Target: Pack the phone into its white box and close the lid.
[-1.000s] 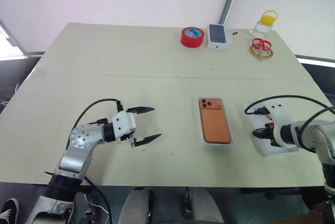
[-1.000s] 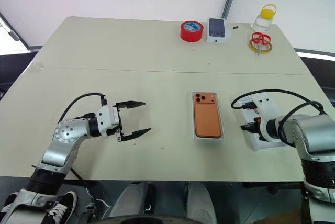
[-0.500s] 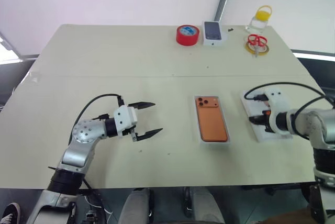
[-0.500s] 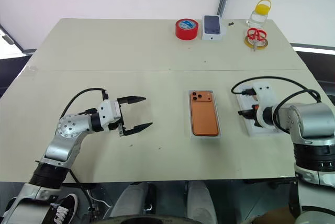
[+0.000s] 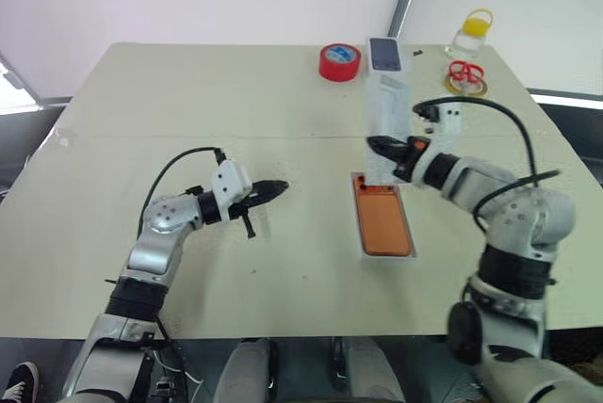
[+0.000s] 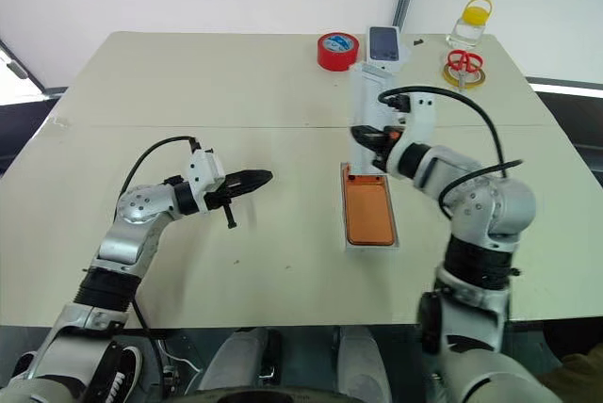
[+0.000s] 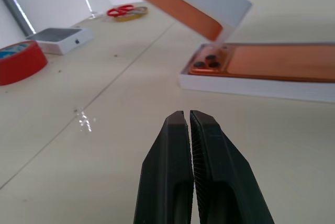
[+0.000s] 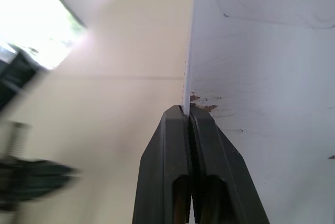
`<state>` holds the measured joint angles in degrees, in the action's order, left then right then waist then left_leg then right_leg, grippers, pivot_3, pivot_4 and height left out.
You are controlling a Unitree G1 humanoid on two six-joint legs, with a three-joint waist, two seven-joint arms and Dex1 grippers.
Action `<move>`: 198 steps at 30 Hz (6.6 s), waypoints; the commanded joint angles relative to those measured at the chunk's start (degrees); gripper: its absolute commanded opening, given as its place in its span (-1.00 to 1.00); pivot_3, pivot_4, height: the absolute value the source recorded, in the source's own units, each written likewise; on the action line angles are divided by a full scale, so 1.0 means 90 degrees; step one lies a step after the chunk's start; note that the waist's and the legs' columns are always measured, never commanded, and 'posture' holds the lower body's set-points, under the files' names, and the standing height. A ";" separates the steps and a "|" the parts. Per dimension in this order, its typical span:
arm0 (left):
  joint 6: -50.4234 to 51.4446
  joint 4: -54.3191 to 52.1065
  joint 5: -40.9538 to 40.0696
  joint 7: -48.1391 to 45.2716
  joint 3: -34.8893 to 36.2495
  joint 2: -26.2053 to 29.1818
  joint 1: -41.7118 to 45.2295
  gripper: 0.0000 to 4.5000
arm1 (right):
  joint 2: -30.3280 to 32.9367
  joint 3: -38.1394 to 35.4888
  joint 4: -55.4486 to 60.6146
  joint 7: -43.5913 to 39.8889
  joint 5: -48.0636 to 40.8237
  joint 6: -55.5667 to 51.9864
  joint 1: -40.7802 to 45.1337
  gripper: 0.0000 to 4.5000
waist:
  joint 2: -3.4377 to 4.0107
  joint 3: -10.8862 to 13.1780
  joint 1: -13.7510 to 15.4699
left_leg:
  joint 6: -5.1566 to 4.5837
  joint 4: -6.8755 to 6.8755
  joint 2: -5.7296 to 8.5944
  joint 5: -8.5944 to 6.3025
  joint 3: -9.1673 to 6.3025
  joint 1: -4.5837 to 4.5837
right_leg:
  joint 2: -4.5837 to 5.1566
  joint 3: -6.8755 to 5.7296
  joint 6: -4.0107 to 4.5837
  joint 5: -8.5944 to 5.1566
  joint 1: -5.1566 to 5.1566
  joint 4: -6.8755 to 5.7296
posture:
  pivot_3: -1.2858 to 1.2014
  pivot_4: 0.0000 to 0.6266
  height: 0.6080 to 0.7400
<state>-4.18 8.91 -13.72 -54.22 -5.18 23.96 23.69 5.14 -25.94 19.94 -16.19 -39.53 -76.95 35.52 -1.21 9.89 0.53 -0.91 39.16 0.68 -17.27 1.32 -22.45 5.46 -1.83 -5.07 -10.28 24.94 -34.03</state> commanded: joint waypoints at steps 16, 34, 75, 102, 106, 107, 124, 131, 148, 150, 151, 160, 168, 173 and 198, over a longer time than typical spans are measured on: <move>0.0127 -0.0290 0.0253 0.0520 -0.0482 -0.0697 0.0110 -0.98 | 0.0223 -0.0086 -0.0713 0.2169 -0.4715 -0.1444 -0.1704 -1.00 | 0.0031 -0.0016 -0.0026 | 0.0000 -0.0001 0.0013 0.0000 -0.0003 0.0014 | 0.0011 0.0002 0.0022 -0.0017 -0.0007 0.0006 | 0.03 -0.52 1.00; 0.0101 0.0470 0.0537 0.0700 -0.0903 -0.1499 0.0492 -1.00 | 0.2035 0.0711 -0.1670 0.1697 -0.4213 -0.0087 -0.1347 0.10 | 0.0031 -0.0017 0.0021 | -0.0003 0.0002 0.0023 -0.0001 -0.0005 0.0006 | 0.0011 0.0005 0.0012 -0.0019 -0.0019 0.0037 | 0.03 -0.52 1.00; 0.2527 0.2102 0.0791 0.1323 -0.0879 -0.2247 0.1693 -1.00 | 0.3897 0.2315 -0.0827 -0.1220 0.2052 0.4745 -0.2706 -0.97 | 0.0035 -0.0012 0.0053 | -0.0022 0.0005 -0.0013 -0.0013 -0.0001 0.0005 | -0.0030 0.0005 0.0017 -0.0019 -0.0035 0.0091 | 0.03 -0.52 1.00; 0.2971 0.1585 0.0899 0.0951 -0.1285 -0.2465 0.1791 -1.00 | 0.4121 0.2148 -0.0424 -0.1734 0.2632 0.4727 -0.3087 -0.97 | 0.0033 -0.0011 0.0036 | -0.0022 0.0006 0.0007 -0.0013 0.0000 0.0003 | -0.0008 0.0004 0.0017 -0.0019 -0.0034 0.0090 | 0.03 -0.52 1.00; 0.2911 0.1630 0.0898 0.0997 -0.1240 -0.2420 0.1781 -1.00 | 0.3886 0.1637 -0.0623 -0.1633 0.2263 0.4651 -0.2737 -0.97 | 0.0033 -0.0011 0.0036 | -0.0022 0.0006 0.0007 -0.0013 0.0002 0.0003 | -0.0008 0.0005 0.0016 -0.0018 -0.0034 0.0090 | 0.03 -0.52 1.00; 0.2902 0.1640 0.0895 0.1007 -0.1236 -0.2420 0.1784 -1.00 | 0.3828 0.1550 -0.0651 -0.1621 0.2186 0.4613 -0.2662 -0.97 | 0.0034 -0.0011 0.0036 | -0.0022 0.0006 0.0007 -0.0013 0.0002 0.0003 | -0.0008 0.0005 0.0016 -0.0018 -0.0034 0.0090 | 0.03 -0.52 1.00; 0.2642 0.1852 0.0979 0.1101 -0.1342 -0.2553 0.1817 -1.00 | 0.4031 0.2406 -0.0833 -0.1918 0.3271 0.5310 -0.2879 -0.97 | 0.0034 -0.0011 0.0028 | -0.0022 0.0007 0.0014 -0.0013 0.0003 0.0005 | -0.0003 0.0006 0.0015 -0.0018 -0.0034 0.0086 | 0.03 -0.52 1.00; 0.2776 0.1482 0.0953 0.0897 -0.1493 -0.2481 0.1622 -1.00 | 0.4186 0.2394 -0.0394 -0.2427 0.3041 0.5248 -0.3105 -0.97 | 0.0034 -0.0011 0.0029 | -0.0022 0.0006 0.0015 -0.0013 0.0003 0.0005 | -0.0003 0.0006 0.0015 -0.0018 -0.0034 0.0086 | 0.03 -0.52 1.00; 0.3095 0.0641 0.1008 0.0516 -0.1796 -0.2024 0.1080 -1.00 | 0.4439 0.2568 0.0032 -0.2911 0.3268 0.5220 -0.3610 -0.97 | 0.0034 -0.0011 0.0029 | -0.0022 0.0007 0.0014 -0.0013 0.0002 0.0007 | -0.0003 0.0006 0.0017 -0.0019 -0.0034 0.0082 | 0.03 -0.52 1.00; 0.3042 0.0700 0.1077 0.0523 -0.1824 -0.1959 0.1045 -1.00 | 0.4484 0.2729 -0.0015 -0.2895 0.3486 0.5349 -0.3632 -0.97 | 0.0035 -0.0012 0.0028 | -0.0022 0.0007 0.0014 -0.0013 0.0002 0.0007 | -0.0003 0.0006 0.0017 -0.0019 -0.0034 0.0082 | 0.03 -0.52 1.00; 0.3034 0.0726 0.1085 0.0549 -0.1798 -0.1935 0.1037 -1.00 | 0.4496 0.2773 -0.0064 -0.2883 0.3561 0.5391 -0.3634 -0.97 | 0.0035 -0.0012 0.0026 | -0.0022 0.0007 0.0014 -0.0013 0.0002 0.0008 | -0.0003 0.0006 0.0017 -0.0019 -0.0034 0.0082 | 0.03 -0.52 1.00; 0.2859 0.0577 0.0848 0.0369 -0.1433 -0.1534 0.1069 -1.00 | 0.4940 0.2610 -0.0754 -0.2915 0.4040 0.5899 -0.3688 -0.97 | 0.0036 -0.0013 0.0027 | -0.0022 0.0008 0.0014 -0.0012 0.0004 0.0010 | -0.0003 0.0007 0.0017 -0.0019 -0.0035 0.0079 | 0.03 -0.52 1.00; 0.2895 0.0188 0.0198 -0.0209 -0.1000 -0.1219 0.1263 -1.00 | 0.5395 0.1908 -0.1137 -0.3549 0.3588 0.6413 -0.3624 -0.97 | 0.0035 -0.0012 0.0035 | -0.0022 0.0012 0.0019 -0.0012 0.0003 0.0010 | 0.0001 0.0007 0.0017 -0.0019 -0.0039 0.0079 | 0.03 -0.52 1.00; 0.2651 0.1083 0.0064 0.0479 -0.0541 -0.1935 0.2035 -1.00 | 0.4801 0.1340 -0.0832 -0.3819 0.2243 0.5848 -0.3117 -0.97 | 0.0032 -0.0010 0.0060 | -0.0021 0.0017 0.0020 -0.0012 0.0002 0.0011 | 0.0000 0.0007 0.0015 -0.0017 -0.0042 0.0076 | 0.03 -0.52 1.00; 0.1504 0.2664 0.0962 0.0732 -0.0887 -0.2379 0.2261 -0.19 | 0.4348 0.1991 -0.0084 -0.3662 0.1981 0.5285 -0.3625 -0.39 | 0.0010 -0.0035 0.0177 | -0.0023 0.0018 0.0028 -0.0013 -0.0003 0.0031 | 0.0009 0.0003 0.0014 -0.0019 -0.0062 0.0076 | 0.03 -0.52 1.00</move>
<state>8.80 36.24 -3.43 -46.57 -15.01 1.18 44.44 44.58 -4.70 18.86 -49.04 -19.30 -29.40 1.66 -1.12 9.57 2.13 -1.12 39.32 0.92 -17.39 1.30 -22.22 5.54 -1.80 -4.94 -10.44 24.44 -33.36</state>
